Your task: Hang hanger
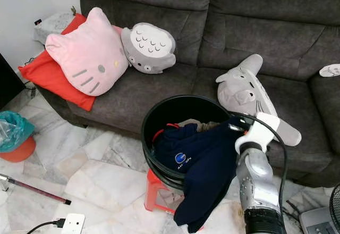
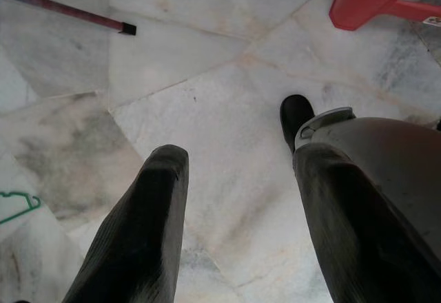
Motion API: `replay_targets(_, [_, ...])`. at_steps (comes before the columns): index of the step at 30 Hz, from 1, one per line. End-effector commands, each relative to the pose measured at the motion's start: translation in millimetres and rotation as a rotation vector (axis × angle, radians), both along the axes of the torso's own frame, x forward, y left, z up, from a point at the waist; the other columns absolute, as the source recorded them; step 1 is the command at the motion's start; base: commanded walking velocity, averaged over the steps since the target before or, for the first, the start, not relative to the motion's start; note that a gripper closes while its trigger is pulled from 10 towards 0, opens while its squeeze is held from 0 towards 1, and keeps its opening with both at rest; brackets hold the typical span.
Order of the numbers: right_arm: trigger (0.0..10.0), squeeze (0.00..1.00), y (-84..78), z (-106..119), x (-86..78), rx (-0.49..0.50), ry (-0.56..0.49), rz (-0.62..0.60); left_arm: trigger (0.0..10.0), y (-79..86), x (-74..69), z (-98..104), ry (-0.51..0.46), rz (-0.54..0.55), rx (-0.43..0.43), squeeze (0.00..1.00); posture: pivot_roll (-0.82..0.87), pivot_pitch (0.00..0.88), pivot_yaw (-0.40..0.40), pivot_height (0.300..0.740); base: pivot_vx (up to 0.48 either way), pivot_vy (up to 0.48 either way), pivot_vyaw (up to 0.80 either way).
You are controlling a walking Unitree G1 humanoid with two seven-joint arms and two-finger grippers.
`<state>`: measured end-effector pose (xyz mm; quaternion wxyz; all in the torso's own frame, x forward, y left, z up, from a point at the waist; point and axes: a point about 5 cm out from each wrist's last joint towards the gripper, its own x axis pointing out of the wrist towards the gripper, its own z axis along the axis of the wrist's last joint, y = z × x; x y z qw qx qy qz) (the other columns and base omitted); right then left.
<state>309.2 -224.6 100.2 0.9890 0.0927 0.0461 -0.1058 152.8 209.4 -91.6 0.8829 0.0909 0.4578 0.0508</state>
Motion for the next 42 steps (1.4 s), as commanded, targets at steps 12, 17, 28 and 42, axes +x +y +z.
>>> replay_targets(12, [10.0,0.0,-80.4,81,-2.8,-0.095,-0.273,-0.336,10.0,-0.6,-5.3,-2,0.018,-0.011,0.013,0.0,-0.08,0.072,0.011,0.74,0.0,0.0,0.0])
replay_targets(17, [10.0,0.0,-96.2,73,-12.8,-0.139,-0.22,-0.4,10.0,-0.5,-5.1,-2,0.019,-0.015,0.013,0.0,-0.09,0.073,0.015,0.74,0.0,0.0,0.0])
replay_targets(28, [10.0,0.0,-73.1,8,-16.0,-0.09,0.069,-0.336,10.0,0.2,-5.8,-2,0.023,-0.015,0.015,0.0,-0.08,0.073,0.014,0.74,0.0,0.0,0.0])
replay_targets(42, [10.0,0.0,-65.1,-50,-36.5,-0.062,0.322,-0.369,10.0,-0.7,-5.8,-3,0.021,-0.012,0.005,0.0,-0.07,0.071,0.012,0.74,0.0,0.0,0.0])
